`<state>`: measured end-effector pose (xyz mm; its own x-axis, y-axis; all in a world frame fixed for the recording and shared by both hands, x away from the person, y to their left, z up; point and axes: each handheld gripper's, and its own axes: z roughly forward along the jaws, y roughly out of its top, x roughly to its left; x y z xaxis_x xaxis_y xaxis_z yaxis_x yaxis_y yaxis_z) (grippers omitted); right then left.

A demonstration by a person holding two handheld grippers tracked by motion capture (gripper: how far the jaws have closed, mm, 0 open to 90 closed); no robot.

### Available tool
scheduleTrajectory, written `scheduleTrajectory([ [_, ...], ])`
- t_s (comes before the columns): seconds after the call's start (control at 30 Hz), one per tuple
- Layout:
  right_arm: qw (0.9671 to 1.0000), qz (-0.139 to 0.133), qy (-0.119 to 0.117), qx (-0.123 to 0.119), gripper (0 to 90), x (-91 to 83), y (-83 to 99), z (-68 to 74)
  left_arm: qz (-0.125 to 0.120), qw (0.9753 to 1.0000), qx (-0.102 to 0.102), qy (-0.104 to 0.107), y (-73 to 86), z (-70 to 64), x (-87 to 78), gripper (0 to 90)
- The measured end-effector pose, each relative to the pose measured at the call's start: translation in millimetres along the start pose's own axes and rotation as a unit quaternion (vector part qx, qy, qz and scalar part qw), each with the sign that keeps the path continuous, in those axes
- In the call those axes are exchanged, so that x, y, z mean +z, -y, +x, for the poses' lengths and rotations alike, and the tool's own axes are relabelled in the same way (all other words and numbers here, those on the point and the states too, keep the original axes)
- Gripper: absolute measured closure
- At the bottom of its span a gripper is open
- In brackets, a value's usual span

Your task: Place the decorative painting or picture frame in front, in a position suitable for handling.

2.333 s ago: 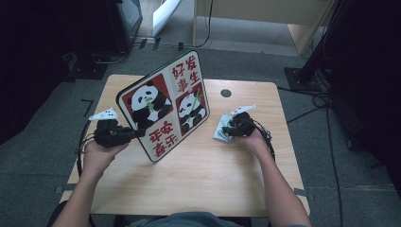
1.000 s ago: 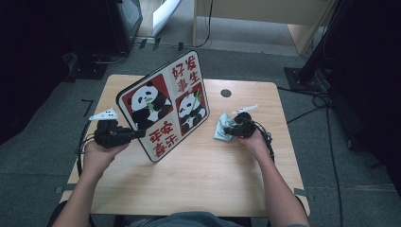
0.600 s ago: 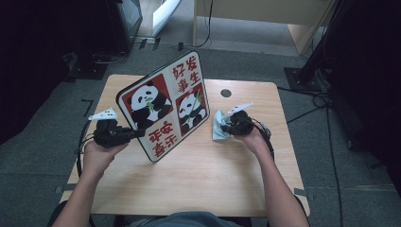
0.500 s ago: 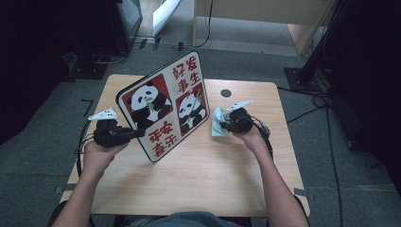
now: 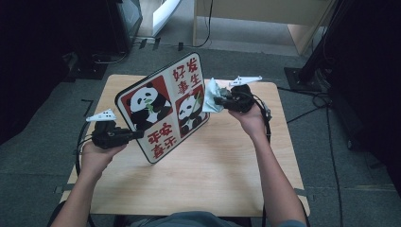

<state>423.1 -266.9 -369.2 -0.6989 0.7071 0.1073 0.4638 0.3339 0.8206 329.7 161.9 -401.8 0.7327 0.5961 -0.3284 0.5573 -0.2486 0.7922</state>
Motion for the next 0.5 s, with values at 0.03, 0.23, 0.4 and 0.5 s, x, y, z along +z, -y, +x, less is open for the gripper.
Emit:
scheduleTrajectory([
  [0.03,1.0000,-0.002,0.000,-0.003,78.8,0.1,-5.1,0.7,0.002,1.0000,0.001,0.000,-0.4,0.7,-0.2,78.9],
  [0.23,0.9996,-0.023,-0.006,-0.017,78.8,-4.2,-26.9,3.0,0.004,1.0000,0.004,0.001,-1.4,2.1,-0.1,78.9],
  [0.4,0.9983,-0.048,-0.007,-0.031,78.6,-9.0,-45.3,6.2,0.006,1.0000,0.004,0.002,-1.7,2.2,-0.2,78.8],
  [0.5,0.9971,-0.067,-0.008,-0.034,78.5,-11.0,-55.6,9.7,0.008,0.9999,0.007,0.001,-2.5,2.1,-0.1,78.8],
])
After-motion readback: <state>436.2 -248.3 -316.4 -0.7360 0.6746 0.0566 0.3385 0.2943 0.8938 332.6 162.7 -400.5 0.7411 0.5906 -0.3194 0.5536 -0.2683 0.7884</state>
